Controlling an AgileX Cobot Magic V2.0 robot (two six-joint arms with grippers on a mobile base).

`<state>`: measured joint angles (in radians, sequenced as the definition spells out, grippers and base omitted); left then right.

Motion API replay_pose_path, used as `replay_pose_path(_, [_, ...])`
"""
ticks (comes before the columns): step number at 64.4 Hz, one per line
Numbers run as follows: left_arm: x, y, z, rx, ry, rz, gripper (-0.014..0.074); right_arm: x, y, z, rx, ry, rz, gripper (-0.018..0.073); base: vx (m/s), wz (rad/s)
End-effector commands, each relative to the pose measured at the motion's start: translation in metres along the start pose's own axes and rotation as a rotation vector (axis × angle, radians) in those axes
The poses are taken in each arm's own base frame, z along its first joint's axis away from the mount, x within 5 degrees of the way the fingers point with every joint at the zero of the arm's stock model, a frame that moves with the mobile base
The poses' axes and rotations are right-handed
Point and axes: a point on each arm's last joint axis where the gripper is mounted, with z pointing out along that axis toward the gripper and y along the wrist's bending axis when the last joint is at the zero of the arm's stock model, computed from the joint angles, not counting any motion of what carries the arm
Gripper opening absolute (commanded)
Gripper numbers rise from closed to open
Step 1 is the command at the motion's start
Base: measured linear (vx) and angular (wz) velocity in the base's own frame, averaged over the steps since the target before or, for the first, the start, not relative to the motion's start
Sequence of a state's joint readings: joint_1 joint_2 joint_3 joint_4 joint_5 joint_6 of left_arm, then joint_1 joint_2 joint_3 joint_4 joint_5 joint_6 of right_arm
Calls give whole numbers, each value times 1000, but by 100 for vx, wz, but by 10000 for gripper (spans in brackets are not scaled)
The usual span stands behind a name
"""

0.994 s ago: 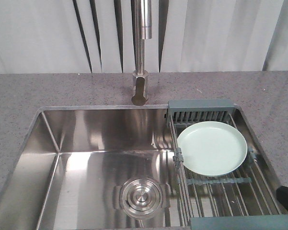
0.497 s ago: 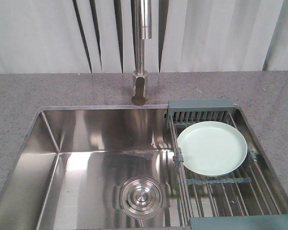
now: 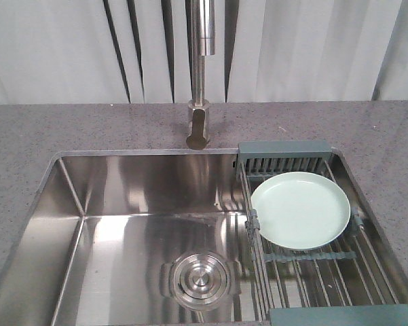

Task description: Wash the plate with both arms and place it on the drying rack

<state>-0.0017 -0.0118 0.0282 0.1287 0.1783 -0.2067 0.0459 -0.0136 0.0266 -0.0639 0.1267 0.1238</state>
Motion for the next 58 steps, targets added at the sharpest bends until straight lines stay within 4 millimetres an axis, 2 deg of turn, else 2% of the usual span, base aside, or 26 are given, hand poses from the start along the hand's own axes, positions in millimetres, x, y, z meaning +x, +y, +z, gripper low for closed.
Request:
replay_pose_path(1, [-1, -1, 0, 20, -65, -7, -6, -12, -1, -1, 20, -146, -7, -6, 0, 0])
replay_pose_path(58, [-1, -1, 0, 20, -65, -7, -6, -15, 0, -2, 18, -183, -24, -6, 0, 0])
